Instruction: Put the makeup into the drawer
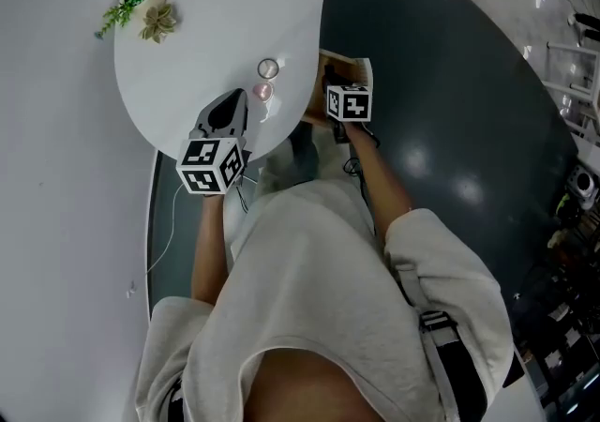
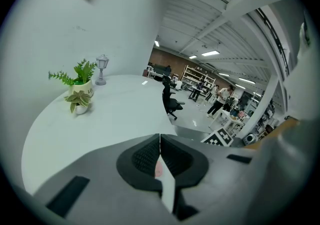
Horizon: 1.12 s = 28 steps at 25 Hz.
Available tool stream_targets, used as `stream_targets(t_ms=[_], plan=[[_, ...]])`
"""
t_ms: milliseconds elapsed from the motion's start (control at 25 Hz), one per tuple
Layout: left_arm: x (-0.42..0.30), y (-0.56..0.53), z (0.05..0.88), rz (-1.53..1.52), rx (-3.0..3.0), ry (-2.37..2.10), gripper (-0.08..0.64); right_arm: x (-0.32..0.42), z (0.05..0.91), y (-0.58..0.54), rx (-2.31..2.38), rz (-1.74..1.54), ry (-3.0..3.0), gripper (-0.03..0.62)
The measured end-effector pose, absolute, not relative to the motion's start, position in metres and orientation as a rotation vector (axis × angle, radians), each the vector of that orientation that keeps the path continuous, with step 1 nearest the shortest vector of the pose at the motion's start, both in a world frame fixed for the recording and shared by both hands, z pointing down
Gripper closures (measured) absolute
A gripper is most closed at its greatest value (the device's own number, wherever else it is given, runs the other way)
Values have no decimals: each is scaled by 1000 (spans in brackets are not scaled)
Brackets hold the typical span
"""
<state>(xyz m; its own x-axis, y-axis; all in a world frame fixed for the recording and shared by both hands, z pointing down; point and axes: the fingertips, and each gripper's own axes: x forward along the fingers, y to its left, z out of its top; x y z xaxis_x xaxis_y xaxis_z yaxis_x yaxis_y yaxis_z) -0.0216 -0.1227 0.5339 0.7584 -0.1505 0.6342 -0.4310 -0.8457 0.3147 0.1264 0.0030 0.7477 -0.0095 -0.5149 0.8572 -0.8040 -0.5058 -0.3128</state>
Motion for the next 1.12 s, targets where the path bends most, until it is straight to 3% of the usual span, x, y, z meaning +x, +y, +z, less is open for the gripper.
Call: stream_targets(t_ms=[960, 1120], plan=[[-43, -146, 576, 937, 2399, -525, 548, 137, 901, 2, 1924, 1868, -1023, 501], [-48, -148, 573, 932, 2401, -544, 548, 136, 896, -2, 1954, 1873, -1067, 435]])
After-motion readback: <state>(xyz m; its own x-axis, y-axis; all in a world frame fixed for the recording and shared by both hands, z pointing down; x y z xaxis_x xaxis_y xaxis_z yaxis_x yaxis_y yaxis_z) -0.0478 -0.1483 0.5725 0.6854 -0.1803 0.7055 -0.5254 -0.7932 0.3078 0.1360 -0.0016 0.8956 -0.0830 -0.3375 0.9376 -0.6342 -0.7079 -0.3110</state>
